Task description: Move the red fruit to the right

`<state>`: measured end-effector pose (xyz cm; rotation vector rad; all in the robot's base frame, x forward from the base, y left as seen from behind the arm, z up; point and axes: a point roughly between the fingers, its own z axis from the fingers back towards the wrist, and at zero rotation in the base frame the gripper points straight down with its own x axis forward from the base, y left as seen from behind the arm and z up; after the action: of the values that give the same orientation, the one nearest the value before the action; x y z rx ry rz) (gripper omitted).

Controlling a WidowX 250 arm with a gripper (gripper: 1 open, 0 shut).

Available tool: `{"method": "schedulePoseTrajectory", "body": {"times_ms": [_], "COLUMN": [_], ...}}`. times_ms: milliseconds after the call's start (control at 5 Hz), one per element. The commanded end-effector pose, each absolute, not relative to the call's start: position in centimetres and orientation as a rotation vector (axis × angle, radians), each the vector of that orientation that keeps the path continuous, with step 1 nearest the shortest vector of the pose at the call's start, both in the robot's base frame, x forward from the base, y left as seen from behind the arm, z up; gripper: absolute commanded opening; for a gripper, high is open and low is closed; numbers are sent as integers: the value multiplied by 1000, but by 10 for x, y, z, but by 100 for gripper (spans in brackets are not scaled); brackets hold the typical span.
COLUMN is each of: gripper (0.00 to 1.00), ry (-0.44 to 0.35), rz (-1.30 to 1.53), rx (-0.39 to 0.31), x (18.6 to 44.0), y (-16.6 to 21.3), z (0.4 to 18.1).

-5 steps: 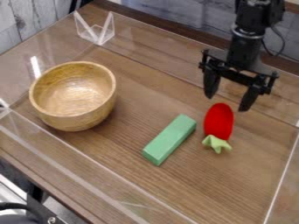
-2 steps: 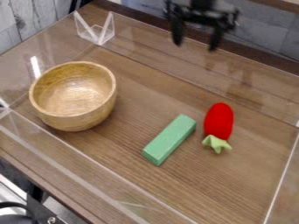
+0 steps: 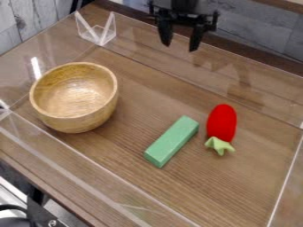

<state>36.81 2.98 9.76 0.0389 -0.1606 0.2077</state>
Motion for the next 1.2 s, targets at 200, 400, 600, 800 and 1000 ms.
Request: {"method": "schedulePoseTrajectory", "body": {"times_ms": [200,400,600,800,1000], "gripper": [100,100,100,100,100], "ry": [-226,-247,-262,-280,-299], "rz": [125,152,171,186,198], "rx": [54,45,41,39,41], "x": [370,373,373,374,374], "y": [25,24,26,27,29], "z": [99,99,97,98,99]}}
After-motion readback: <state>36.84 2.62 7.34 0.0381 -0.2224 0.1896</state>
